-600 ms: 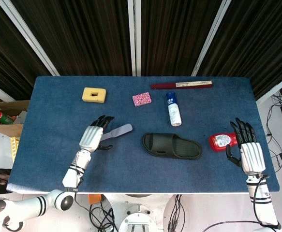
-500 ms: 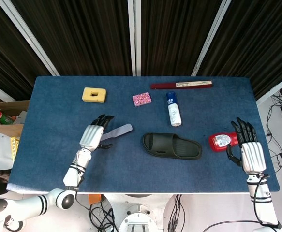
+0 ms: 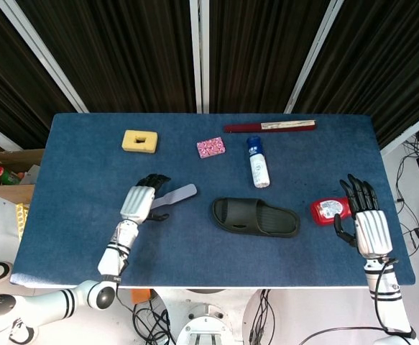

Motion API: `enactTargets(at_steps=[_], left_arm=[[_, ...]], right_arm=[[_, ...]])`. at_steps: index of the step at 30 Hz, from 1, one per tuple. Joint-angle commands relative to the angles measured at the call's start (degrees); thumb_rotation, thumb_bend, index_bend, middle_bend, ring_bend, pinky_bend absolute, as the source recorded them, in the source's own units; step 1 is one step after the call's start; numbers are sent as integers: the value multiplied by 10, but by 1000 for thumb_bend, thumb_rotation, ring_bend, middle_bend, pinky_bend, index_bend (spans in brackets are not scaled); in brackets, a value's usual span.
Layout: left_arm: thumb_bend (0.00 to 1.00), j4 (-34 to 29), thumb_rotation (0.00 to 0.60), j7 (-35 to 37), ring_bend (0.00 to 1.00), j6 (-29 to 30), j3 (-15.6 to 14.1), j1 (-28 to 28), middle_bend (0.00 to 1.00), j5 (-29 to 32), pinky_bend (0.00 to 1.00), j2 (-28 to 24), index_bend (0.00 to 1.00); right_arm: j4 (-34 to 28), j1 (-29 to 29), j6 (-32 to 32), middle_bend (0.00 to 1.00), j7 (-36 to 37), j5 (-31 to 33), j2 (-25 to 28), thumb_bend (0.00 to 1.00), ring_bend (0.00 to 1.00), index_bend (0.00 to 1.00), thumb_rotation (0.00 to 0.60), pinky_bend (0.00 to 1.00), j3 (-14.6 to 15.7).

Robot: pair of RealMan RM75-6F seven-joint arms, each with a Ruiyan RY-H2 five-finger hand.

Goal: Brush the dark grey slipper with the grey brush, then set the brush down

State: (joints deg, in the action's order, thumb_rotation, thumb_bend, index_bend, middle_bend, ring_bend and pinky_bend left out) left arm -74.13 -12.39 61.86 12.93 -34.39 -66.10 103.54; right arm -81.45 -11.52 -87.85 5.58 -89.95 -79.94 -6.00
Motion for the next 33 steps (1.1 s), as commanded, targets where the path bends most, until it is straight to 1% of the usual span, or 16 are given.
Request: enactTargets(at_steps=[1, 3, 5, 7, 8, 13, 18, 22, 25, 33], left_arm=[[25, 12, 519, -13, 189, 10, 6, 0, 234, 15, 325, 17, 287], [29, 11, 507, -11, 222, 17, 11, 2, 271, 20, 364, 24, 309], [42, 10, 483, -9, 249, 18, 17, 1, 310, 26, 397, 27, 328], [63, 8, 439, -6, 269, 13, 23, -2, 336, 33, 419, 29, 351], [69, 7, 427, -5, 273, 9, 24, -3, 341, 35, 424, 28, 359], [87, 13, 423, -18, 274, 1, 26, -9, 347, 45, 425, 33, 379], [96, 29, 423, -32, 281, 14, 29, -11, 359, 51, 428, 46, 380], [133, 41, 425, -46, 320, 29, 32, -13, 410, 53, 467, 58, 411], [141, 48, 422, -57, 344, 35, 35, -14, 440, 58, 492, 67, 443], [141, 66, 421, -88, 347, 26, 32, -23, 444, 68, 495, 81, 447]], right_arm=[[2, 1, 0, 0, 3, 1, -1, 519, 0, 0, 600, 0, 1], [3, 2, -1, 0, 3, 1, 1, 520, 0, 0, 600, 0, 1], [2, 2, -2, 0, 3, 0, 2, 520, 0, 0, 600, 0, 0], [1, 1, -4, 0, 4, -1, 3, 519, 0, 0, 600, 0, -2], [0, 1, -4, 0, 4, -1, 4, 519, 0, 0, 600, 0, -2], [0, 2, -3, 0, 3, -1, 3, 520, 0, 0, 600, 0, 0], [5, 2, 0, 0, 4, 1, 1, 520, 0, 0, 600, 0, 1], [5, 1, 3, 0, 4, 1, 0, 520, 0, 0, 600, 0, 2], [5, 1, 4, 0, 2, 1, 0, 519, 0, 0, 600, 0, 2], [5, 1, 6, 0, 2, 3, 0, 519, 0, 0, 600, 0, 2]])
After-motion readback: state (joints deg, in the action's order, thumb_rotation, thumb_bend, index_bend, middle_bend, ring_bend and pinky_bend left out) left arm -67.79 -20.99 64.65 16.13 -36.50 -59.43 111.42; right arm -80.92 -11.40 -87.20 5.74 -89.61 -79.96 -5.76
